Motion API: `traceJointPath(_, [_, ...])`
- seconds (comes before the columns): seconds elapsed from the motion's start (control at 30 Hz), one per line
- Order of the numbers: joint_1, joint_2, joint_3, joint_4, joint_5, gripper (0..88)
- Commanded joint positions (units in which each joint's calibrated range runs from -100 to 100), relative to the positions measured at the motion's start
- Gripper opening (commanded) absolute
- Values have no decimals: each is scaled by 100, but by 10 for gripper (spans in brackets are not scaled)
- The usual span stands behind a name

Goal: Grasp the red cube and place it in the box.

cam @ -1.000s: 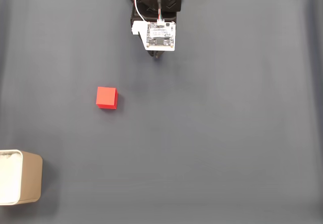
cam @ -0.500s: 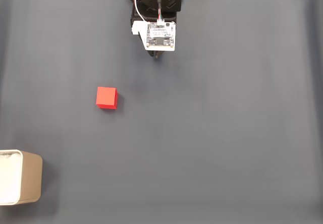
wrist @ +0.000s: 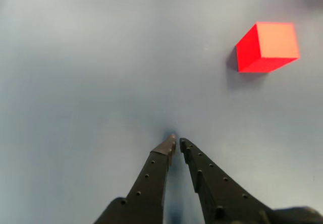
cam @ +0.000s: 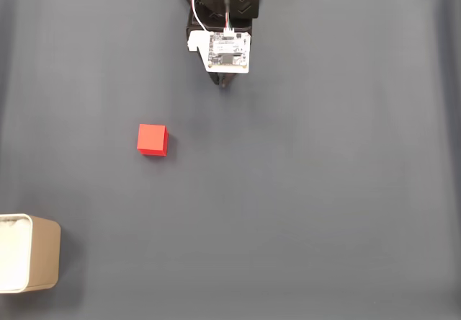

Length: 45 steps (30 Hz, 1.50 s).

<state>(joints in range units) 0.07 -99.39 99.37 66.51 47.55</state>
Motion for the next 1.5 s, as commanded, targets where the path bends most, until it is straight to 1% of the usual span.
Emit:
traceJointPath(0.0, [35,-26,-128,-323,20,0])
traceJointPath(0.33, [35,537,-1114,-831,5,0])
traceJointPath(0.53, [42,788,-1825,-954,39,0])
traceJointPath(0.57, [135,1040,-2355,-905,112,0])
traceJointPath(0.93, [724,2184,-3650,-831,298,2])
traceJointPath(1.13, [1143,2496,-3924,-725,454,2])
traceJointPath(1.47, [2038,3310,-4608,-274,904,9])
